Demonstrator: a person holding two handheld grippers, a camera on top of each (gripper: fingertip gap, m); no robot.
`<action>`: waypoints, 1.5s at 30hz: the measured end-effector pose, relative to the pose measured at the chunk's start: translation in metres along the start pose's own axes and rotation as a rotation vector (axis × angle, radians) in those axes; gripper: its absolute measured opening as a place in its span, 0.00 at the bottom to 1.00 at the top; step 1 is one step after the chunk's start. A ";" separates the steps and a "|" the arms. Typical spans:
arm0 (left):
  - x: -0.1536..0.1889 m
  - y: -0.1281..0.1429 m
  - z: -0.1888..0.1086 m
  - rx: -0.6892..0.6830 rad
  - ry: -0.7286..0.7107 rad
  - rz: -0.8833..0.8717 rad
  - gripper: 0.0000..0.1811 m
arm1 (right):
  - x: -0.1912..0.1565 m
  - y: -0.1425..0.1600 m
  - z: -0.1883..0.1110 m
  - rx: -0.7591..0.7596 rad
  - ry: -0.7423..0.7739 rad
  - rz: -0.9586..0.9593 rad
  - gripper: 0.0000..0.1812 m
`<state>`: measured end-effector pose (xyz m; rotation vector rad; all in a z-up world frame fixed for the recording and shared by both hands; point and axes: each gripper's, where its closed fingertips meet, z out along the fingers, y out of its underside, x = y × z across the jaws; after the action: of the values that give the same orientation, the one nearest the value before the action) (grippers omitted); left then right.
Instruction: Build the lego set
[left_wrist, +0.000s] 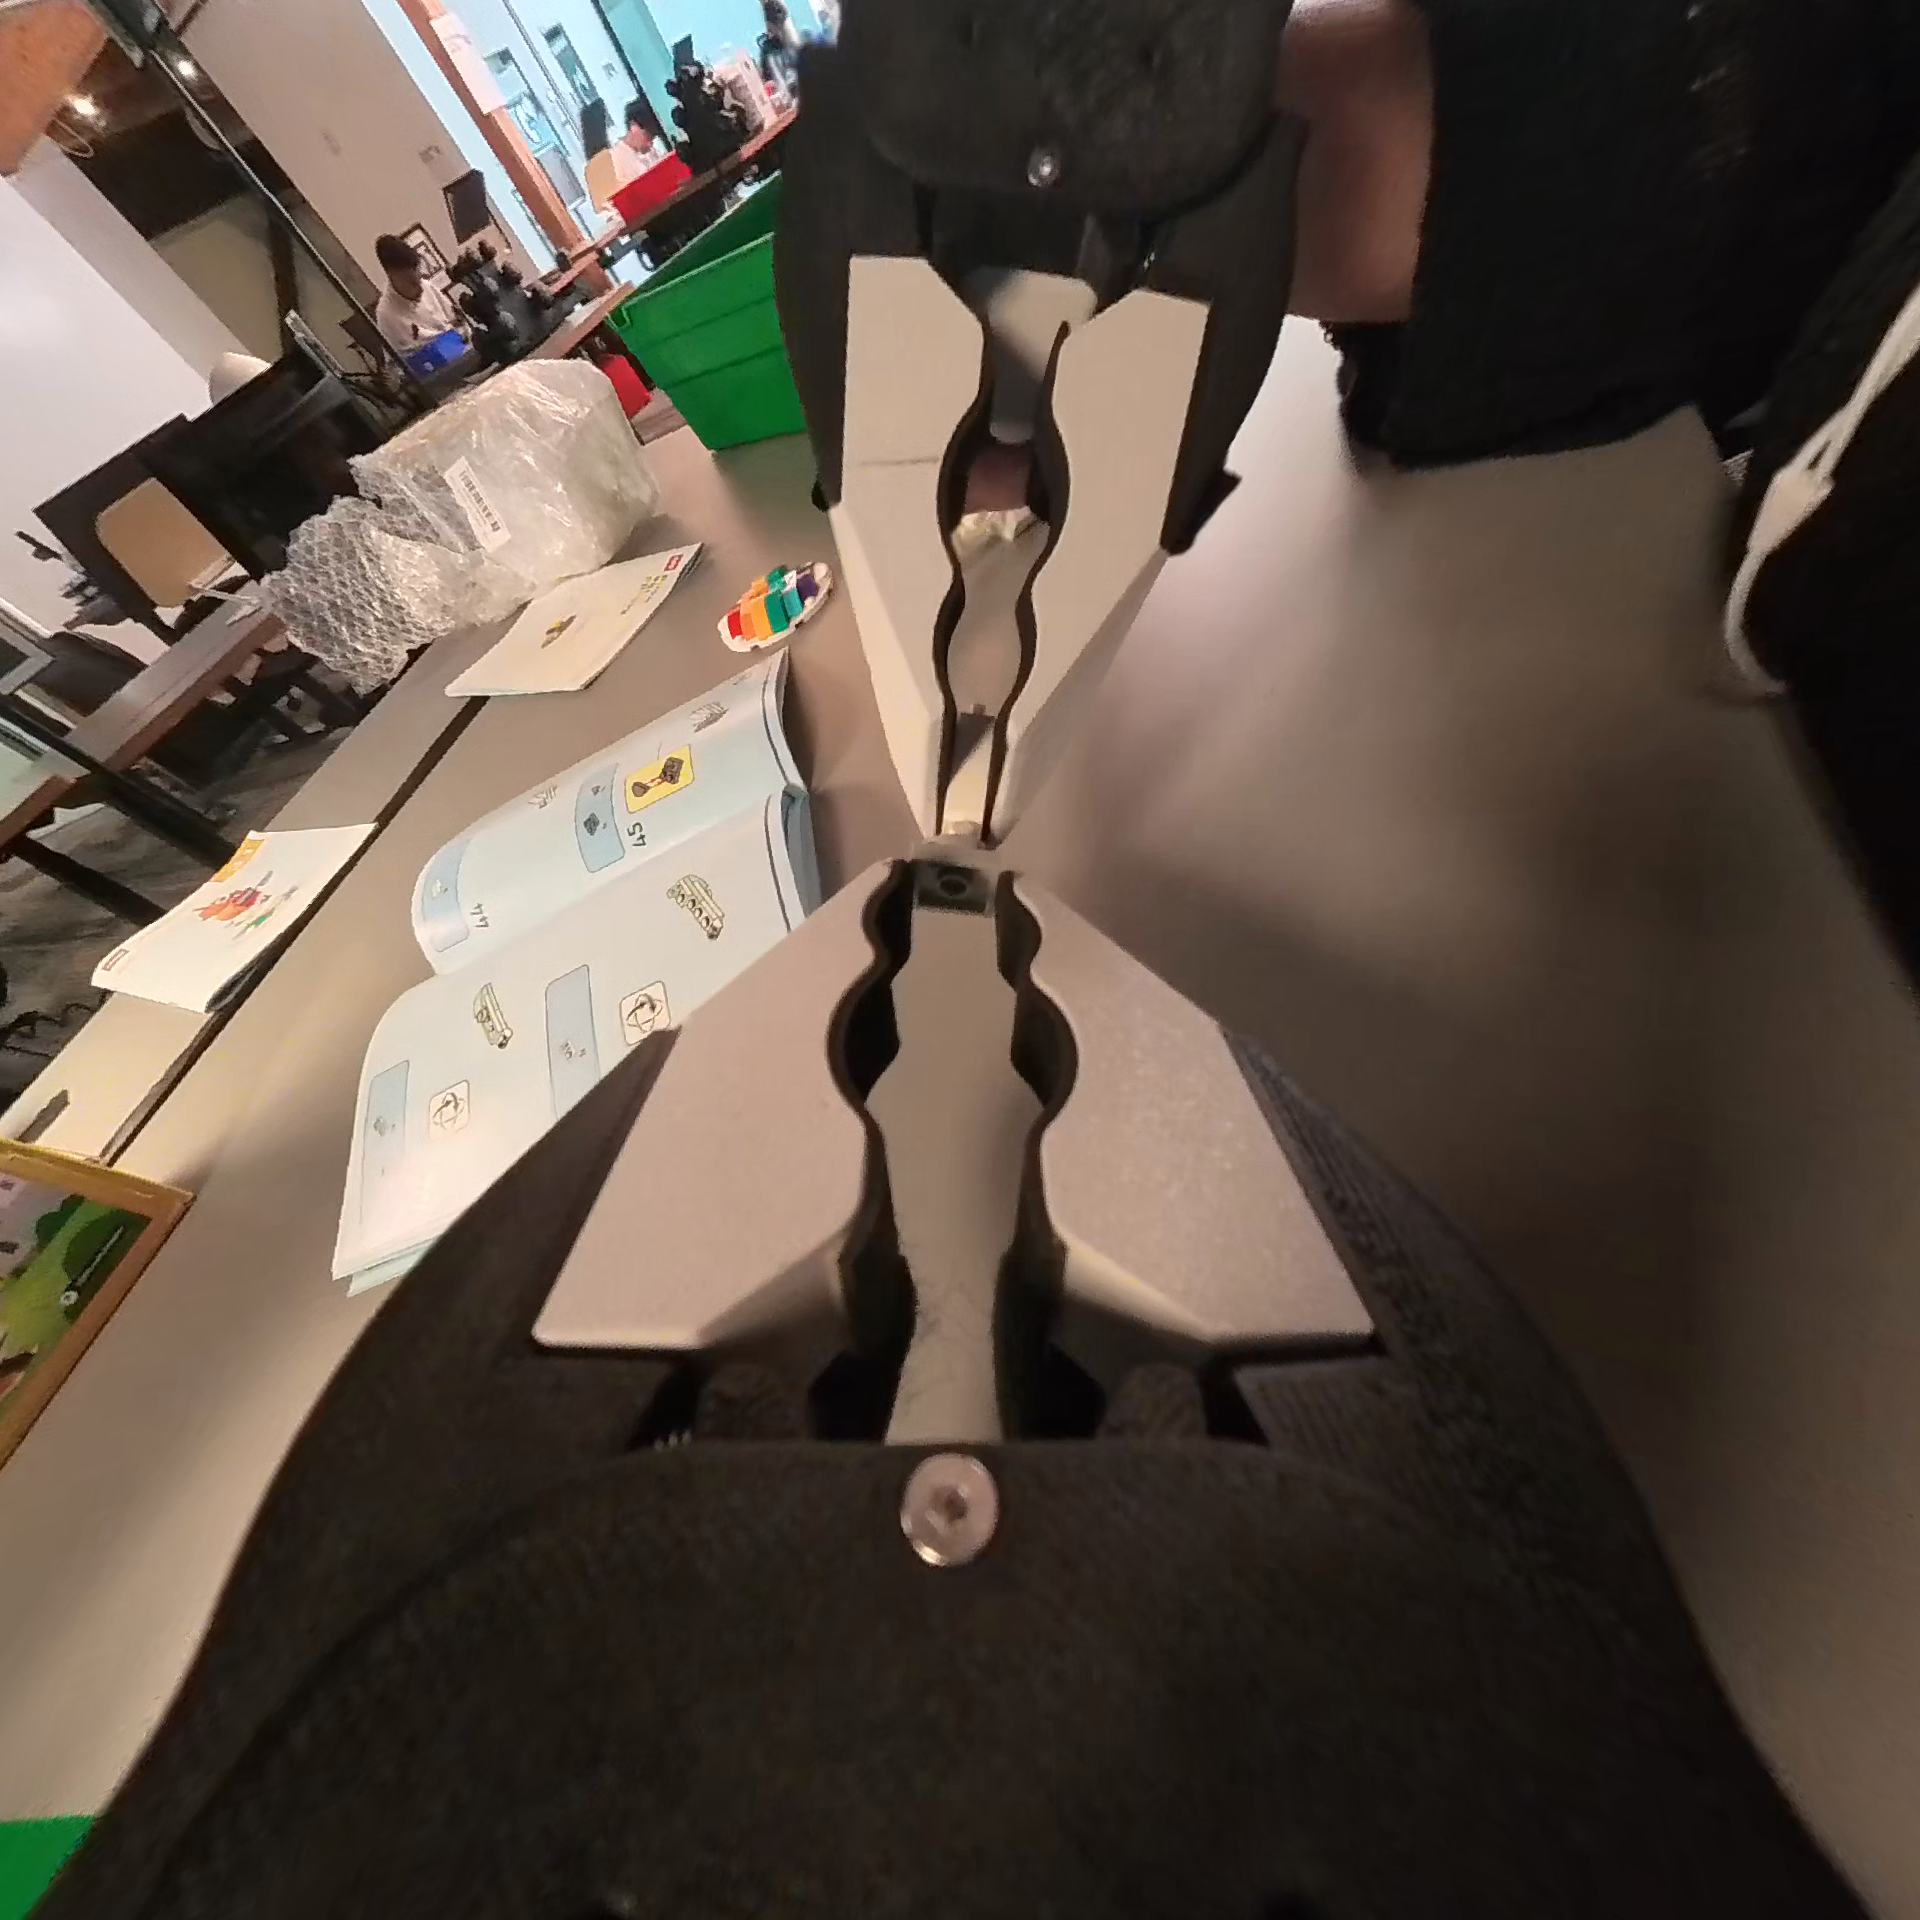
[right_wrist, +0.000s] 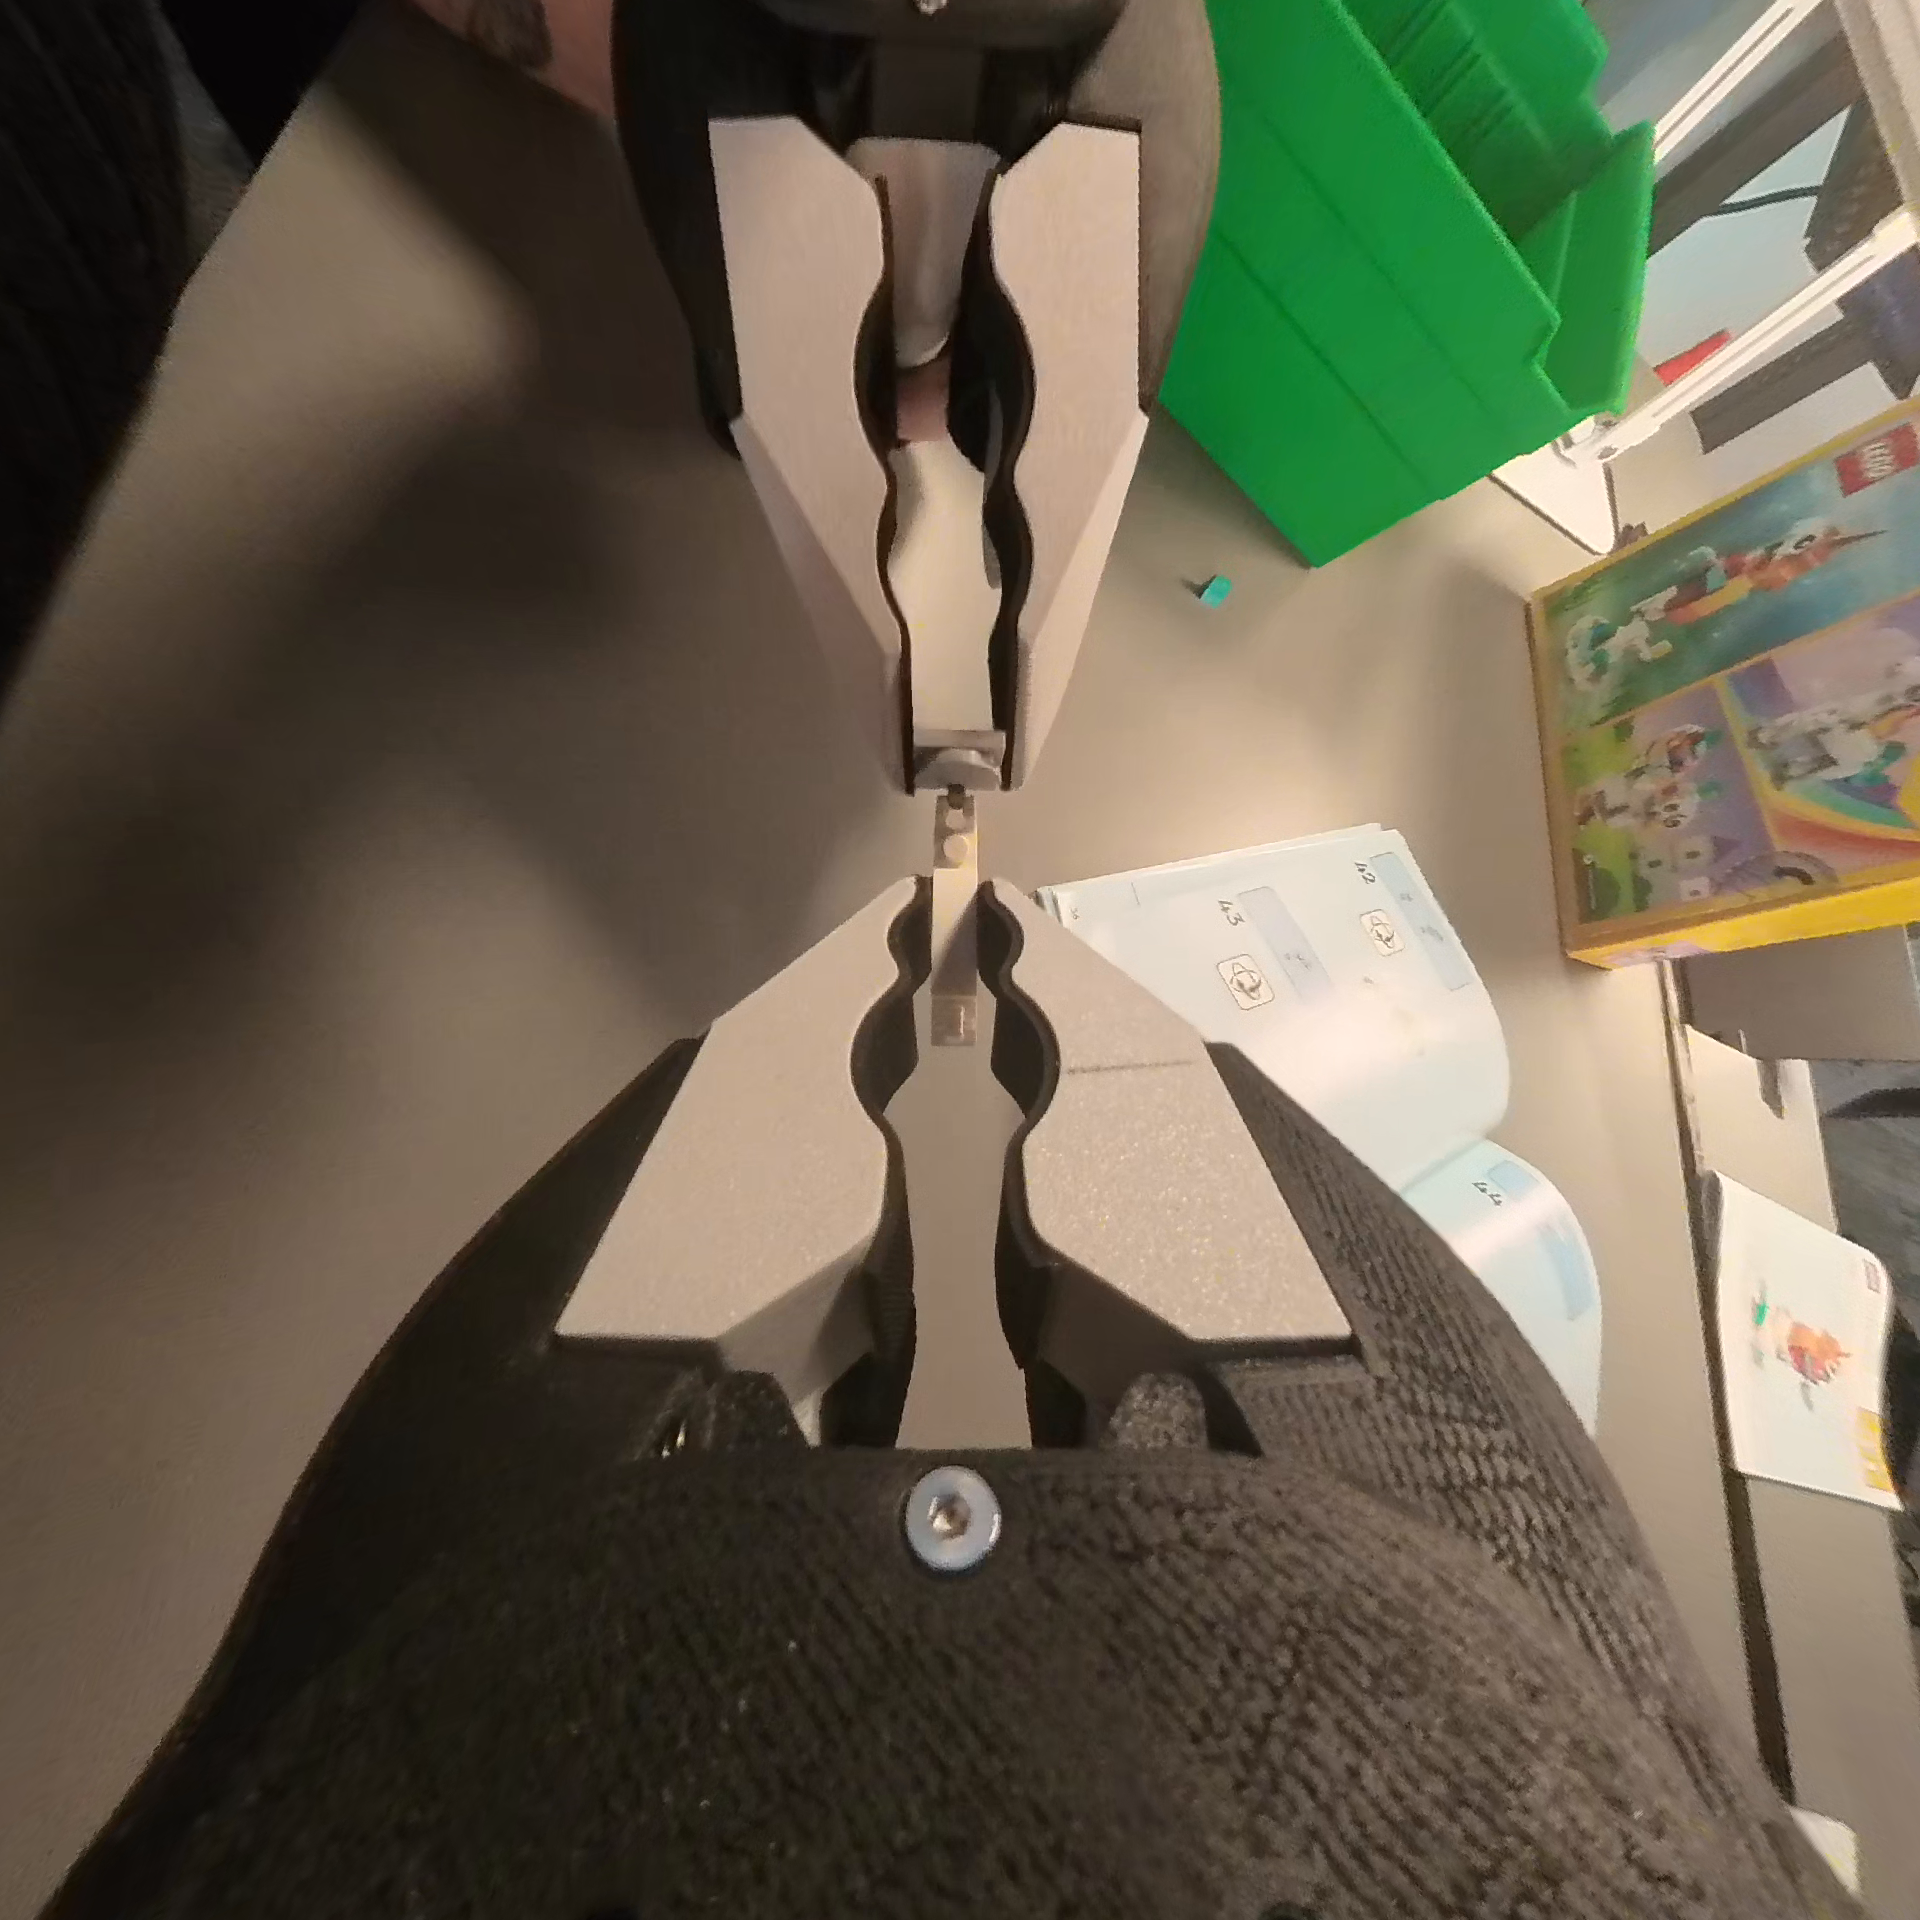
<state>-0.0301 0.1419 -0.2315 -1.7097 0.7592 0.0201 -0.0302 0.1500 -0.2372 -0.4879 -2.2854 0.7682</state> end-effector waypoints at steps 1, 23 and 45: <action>0.000 0.001 0.000 -0.005 0.002 -0.001 0.09 | 0.000 0.001 0.001 0.005 -0.003 0.013 0.03; 0.003 0.005 -0.001 0.005 0.099 -0.083 0.09 | -0.007 0.000 0.011 0.199 -0.117 0.261 0.03; -0.006 -0.014 -0.019 0.179 0.177 -0.243 0.09 | 0.003 -0.022 0.011 0.348 -0.035 0.265 0.03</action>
<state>-0.0353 0.1294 -0.2114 -1.6349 0.6569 -0.3608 -0.0426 0.1307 -0.2286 -0.6211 -2.0791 1.2862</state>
